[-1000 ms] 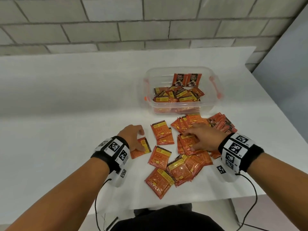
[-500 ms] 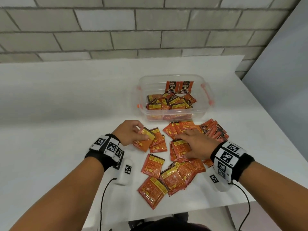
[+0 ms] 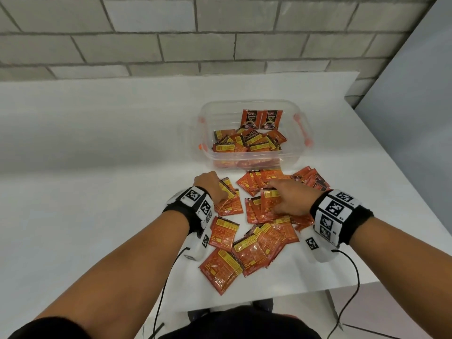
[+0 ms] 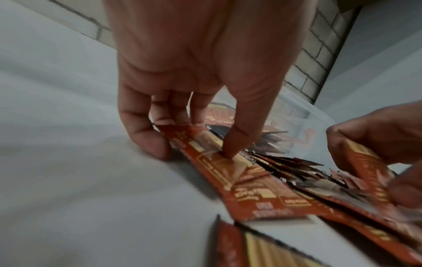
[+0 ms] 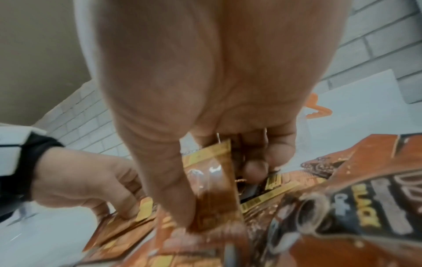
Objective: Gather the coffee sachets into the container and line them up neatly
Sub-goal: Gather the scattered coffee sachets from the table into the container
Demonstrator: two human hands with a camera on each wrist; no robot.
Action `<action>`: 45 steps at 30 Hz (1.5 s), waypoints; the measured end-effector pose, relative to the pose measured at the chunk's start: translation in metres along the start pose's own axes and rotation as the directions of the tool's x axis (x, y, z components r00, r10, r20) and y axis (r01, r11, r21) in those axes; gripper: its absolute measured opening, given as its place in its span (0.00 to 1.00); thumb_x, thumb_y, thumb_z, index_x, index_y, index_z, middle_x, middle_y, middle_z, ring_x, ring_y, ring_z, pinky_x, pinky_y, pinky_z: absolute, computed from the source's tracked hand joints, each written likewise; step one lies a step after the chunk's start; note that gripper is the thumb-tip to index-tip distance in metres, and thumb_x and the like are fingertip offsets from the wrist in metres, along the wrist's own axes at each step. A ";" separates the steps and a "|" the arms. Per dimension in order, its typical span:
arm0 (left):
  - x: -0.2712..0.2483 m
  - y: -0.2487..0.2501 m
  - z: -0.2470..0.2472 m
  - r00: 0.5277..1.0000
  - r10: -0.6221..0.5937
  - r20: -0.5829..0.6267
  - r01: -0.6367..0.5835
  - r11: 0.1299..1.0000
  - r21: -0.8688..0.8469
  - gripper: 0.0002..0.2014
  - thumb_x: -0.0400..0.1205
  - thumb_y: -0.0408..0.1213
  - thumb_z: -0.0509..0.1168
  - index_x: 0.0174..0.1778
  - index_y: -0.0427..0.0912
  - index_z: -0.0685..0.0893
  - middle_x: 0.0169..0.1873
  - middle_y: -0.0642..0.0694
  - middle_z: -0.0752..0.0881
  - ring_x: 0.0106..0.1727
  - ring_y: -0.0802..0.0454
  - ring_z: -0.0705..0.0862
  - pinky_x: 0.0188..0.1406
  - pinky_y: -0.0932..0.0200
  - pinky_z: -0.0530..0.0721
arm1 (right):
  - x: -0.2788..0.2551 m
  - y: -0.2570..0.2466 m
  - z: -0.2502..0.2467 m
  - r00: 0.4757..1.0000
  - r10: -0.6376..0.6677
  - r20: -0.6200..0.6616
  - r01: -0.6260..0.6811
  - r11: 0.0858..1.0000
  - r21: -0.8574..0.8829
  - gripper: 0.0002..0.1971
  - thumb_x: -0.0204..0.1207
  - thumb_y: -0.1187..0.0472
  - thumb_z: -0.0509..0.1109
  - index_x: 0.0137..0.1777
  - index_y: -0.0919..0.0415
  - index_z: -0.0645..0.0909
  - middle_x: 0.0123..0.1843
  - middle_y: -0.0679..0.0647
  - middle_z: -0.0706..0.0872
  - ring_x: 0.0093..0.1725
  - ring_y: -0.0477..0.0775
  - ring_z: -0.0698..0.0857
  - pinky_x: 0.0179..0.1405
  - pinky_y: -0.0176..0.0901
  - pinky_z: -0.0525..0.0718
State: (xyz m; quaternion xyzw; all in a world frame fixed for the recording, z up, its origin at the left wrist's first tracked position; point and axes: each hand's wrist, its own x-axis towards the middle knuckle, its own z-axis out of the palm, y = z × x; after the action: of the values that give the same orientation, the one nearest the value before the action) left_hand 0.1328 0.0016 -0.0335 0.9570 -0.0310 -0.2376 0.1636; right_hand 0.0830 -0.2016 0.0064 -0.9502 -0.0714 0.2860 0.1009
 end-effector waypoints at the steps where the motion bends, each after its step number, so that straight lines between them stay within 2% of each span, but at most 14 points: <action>1: 0.001 0.001 -0.001 1.000 -0.014 -0.004 0.014 1.000 0.020 0.25 0.77 0.46 0.70 0.66 0.37 0.74 0.62 0.39 0.80 0.61 0.42 0.80 0.59 0.53 0.79 | 0.001 0.003 -0.004 1.000 0.018 -0.024 -0.017 0.998 0.053 0.32 0.74 0.55 0.75 0.75 0.58 0.65 0.68 0.56 0.78 0.60 0.53 0.79 0.53 0.40 0.76; 3: 0.001 0.001 -0.004 0.999 -0.045 -0.023 0.045 0.999 0.012 0.27 0.77 0.46 0.70 0.68 0.39 0.72 0.64 0.38 0.75 0.64 0.41 0.77 0.62 0.51 0.77 | 0.005 0.009 -0.011 0.994 0.052 -0.096 -0.040 0.992 0.123 0.33 0.74 0.56 0.74 0.76 0.57 0.63 0.62 0.57 0.82 0.50 0.51 0.81 0.44 0.39 0.77; 5: 0.000 -0.001 -0.009 0.997 -0.047 -0.054 0.042 0.996 -0.075 0.25 0.76 0.44 0.71 0.66 0.40 0.72 0.63 0.38 0.74 0.63 0.40 0.76 0.60 0.50 0.78 | 0.010 0.013 -0.015 0.988 0.078 -0.132 -0.070 0.995 0.066 0.37 0.75 0.55 0.72 0.81 0.57 0.57 0.63 0.59 0.79 0.52 0.53 0.81 0.45 0.42 0.79; 8: -0.001 -0.010 -0.015 0.997 -0.032 -0.071 0.010 0.956 -0.294 0.16 0.77 0.38 0.69 0.56 0.41 0.72 0.50 0.43 0.79 0.49 0.45 0.80 0.36 0.57 0.79 | 0.016 0.017 -0.014 0.988 0.106 -0.115 -0.118 0.988 -0.104 0.35 0.78 0.47 0.65 0.82 0.55 0.55 0.67 0.62 0.76 0.62 0.60 0.78 0.56 0.49 0.79; 10: -0.002 -0.016 -0.017 0.998 -0.032 -0.055 0.008 0.919 -0.394 0.14 0.78 0.37 0.68 0.54 0.43 0.70 0.46 0.44 0.79 0.44 0.48 0.80 0.30 0.60 0.75 | 0.017 0.016 -0.011 0.989 0.117 -0.088 -0.131 0.976 -0.175 0.33 0.79 0.43 0.61 0.80 0.56 0.60 0.69 0.62 0.75 0.64 0.61 0.77 0.60 0.52 0.78; 15: -0.008 -0.020 -0.019 0.997 0.058 0.045 -0.032 0.892 -0.451 0.16 0.77 0.36 0.69 0.57 0.47 0.71 0.43 0.45 0.81 0.40 0.50 0.81 0.36 0.57 0.80 | 0.015 0.016 -0.007 0.994 0.072 -0.086 -0.091 0.967 -0.240 0.29 0.78 0.46 0.63 0.77 0.56 0.66 0.69 0.61 0.72 0.67 0.61 0.72 0.61 0.51 0.74; 19: -0.013 -0.014 -0.011 0.979 0.139 0.147 -0.084 0.940 -0.329 0.19 0.75 0.35 0.71 0.59 0.48 0.72 0.52 0.42 0.83 0.46 0.48 0.83 0.42 0.55 0.83 | 0.018 0.013 -0.005 0.992 0.036 -0.124 -0.058 0.982 -0.180 0.27 0.76 0.49 0.67 0.73 0.57 0.68 0.72 0.58 0.68 0.71 0.59 0.66 0.69 0.55 0.71; 22: -0.013 -0.010 -0.003 0.978 0.162 0.131 -0.131 0.967 -0.220 0.23 0.73 0.34 0.74 0.63 0.43 0.76 0.56 0.44 0.84 0.52 0.47 0.83 0.47 0.58 0.82 | 0.022 0.008 -0.003 0.988 0.044 -0.148 -0.059 0.994 -0.095 0.26 0.74 0.51 0.70 0.69 0.56 0.67 0.70 0.57 0.73 0.68 0.58 0.69 0.67 0.55 0.70; 24: -0.012 -0.009 0.000 0.978 0.174 0.111 -0.154 0.973 -0.175 0.22 0.71 0.34 0.76 0.59 0.39 0.80 0.53 0.42 0.86 0.49 0.47 0.84 0.45 0.58 0.82 | 0.025 0.005 0.001 0.988 0.054 -0.145 -0.065 0.995 -0.074 0.31 0.73 0.50 0.72 0.73 0.55 0.64 0.72 0.57 0.74 0.69 0.59 0.70 0.68 0.57 0.69; 28: -0.009 -0.006 0.003 0.987 0.138 0.076 -0.133 0.989 -0.067 0.28 0.68 0.37 0.78 0.63 0.37 0.78 0.57 0.40 0.78 0.53 0.44 0.82 0.49 0.54 0.83 | 0.034 0.002 0.005 0.983 0.062 -0.172 -0.078 0.994 -0.083 0.40 0.71 0.47 0.74 0.79 0.55 0.59 0.76 0.58 0.69 0.74 0.61 0.68 0.72 0.60 0.66; 31: -0.007 -0.004 0.005 0.987 0.146 0.069 -0.142 0.988 -0.052 0.31 0.68 0.36 0.77 0.67 0.37 0.76 0.58 0.39 0.81 0.55 0.43 0.83 0.48 0.55 0.82 | 0.039 -0.001 0.005 0.984 0.104 -0.146 -0.115 0.991 -0.071 0.41 0.69 0.45 0.74 0.78 0.57 0.60 0.76 0.58 0.68 0.73 0.62 0.67 0.71 0.59 0.68; 40: -0.005 -0.010 -0.004 0.992 0.094 0.083 -0.088 0.993 -0.074 0.20 0.71 0.36 0.75 0.57 0.37 0.79 0.53 0.41 0.85 0.53 0.44 0.84 0.50 0.53 0.83 | 0.046 -0.002 0.001 0.972 0.155 -0.179 -0.153 0.988 0.025 0.37 0.66 0.47 0.77 0.73 0.57 0.68 0.73 0.57 0.70 0.70 0.61 0.70 0.68 0.58 0.71; 42: -0.009 -0.015 -0.011 0.993 0.093 0.070 -0.081 0.985 -0.154 0.19 0.74 0.35 0.73 0.58 0.39 0.77 0.52 0.43 0.83 0.53 0.46 0.83 0.50 0.54 0.82 | 0.043 0.001 0.000 0.971 0.136 -0.197 -0.118 0.988 0.097 0.34 0.68 0.51 0.77 0.71 0.58 0.69 0.69 0.56 0.74 0.65 0.58 0.75 0.63 0.54 0.77; 45: -0.019 -0.028 -0.025 0.994 0.112 0.007 -0.105 0.947 -0.304 0.13 0.79 0.34 0.68 0.57 0.44 0.73 0.49 0.47 0.81 0.50 0.49 0.81 0.47 0.59 0.77 | 0.035 0.010 -0.004 0.978 0.114 -0.176 -0.064 0.962 0.267 0.28 0.75 0.59 0.72 0.73 0.56 0.66 0.51 0.54 0.84 0.39 0.48 0.83 0.34 0.37 0.79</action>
State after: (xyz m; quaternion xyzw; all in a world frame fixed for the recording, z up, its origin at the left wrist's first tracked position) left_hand 0.1267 0.0382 -0.0131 0.9145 -0.0486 -0.2417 0.3209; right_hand 0.1152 -0.2054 -0.0114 -0.9540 0.0195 0.2052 0.2178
